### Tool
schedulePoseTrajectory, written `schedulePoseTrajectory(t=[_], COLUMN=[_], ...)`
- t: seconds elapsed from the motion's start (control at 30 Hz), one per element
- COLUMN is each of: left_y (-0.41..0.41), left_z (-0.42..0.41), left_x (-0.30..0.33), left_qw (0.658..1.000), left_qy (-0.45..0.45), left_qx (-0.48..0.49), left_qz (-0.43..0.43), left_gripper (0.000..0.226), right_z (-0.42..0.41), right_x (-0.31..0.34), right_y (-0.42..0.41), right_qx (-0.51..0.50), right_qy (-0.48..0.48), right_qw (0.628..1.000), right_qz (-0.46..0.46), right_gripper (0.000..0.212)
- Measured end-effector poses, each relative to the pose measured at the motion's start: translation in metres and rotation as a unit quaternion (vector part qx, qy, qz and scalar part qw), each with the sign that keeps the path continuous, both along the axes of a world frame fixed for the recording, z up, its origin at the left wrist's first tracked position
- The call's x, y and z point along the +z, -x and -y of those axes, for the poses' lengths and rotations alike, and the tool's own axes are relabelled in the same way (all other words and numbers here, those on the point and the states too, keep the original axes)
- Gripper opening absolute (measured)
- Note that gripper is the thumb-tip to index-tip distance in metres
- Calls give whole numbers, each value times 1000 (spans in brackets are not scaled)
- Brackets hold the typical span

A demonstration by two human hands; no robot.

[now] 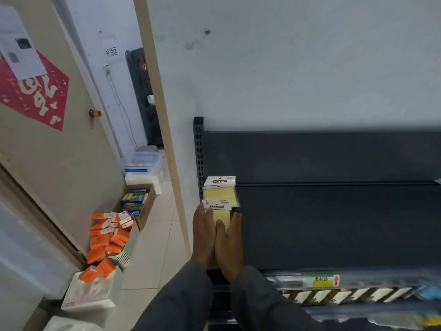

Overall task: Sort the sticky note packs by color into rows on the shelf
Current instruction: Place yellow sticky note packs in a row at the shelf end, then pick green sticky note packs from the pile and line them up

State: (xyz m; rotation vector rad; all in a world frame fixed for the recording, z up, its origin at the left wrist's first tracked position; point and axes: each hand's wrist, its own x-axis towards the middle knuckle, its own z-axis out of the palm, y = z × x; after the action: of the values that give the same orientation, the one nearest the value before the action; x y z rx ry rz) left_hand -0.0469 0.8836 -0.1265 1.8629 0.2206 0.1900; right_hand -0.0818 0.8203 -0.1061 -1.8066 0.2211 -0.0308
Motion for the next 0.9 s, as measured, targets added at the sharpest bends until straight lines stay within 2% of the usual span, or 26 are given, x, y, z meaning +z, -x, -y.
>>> schedulePoseTrajectory(t=[0.07,0.13,0.2,0.23,0.37,0.43,0.5,0.67,0.9], left_y=[1,4,3,0,-20,-26,-31,-29,3], left_z=[3,2,-3,-6,19,55,102,239,474], left_x=[1,6,15,18,38,53,65,71,73], left_qw=[1000,999,994,984,910,874,844,829,813], left_qy=[9,-2,-78,-143,-377,-448,-494,-492,-469], left_qx=[-6,-3,2,4,-27,-54,-80,-146,-245], left_qz=[6,33,81,104,167,181,194,221,245], left_gripper=[43,33,26,30,58,61,64,67,62], right_z=[4,14,35,49,127,169,215,348,560], right_x=[2,3,6,7,14,23,35,57,62], right_y=[0,-1,-4,-7,-24,-31,-31,-7,61], right_qx=[-3,-5,-15,-12,-5,-21,-55,-134,-217], right_qy=[-3,8,23,45,244,346,406,480,481], right_qw=[1000,1000,999,998,965,933,909,866,849], right_qz=[1,13,36,53,100,97,81,44,-28], right_gripper=[66,67,66,65,62,62,64,69,73])
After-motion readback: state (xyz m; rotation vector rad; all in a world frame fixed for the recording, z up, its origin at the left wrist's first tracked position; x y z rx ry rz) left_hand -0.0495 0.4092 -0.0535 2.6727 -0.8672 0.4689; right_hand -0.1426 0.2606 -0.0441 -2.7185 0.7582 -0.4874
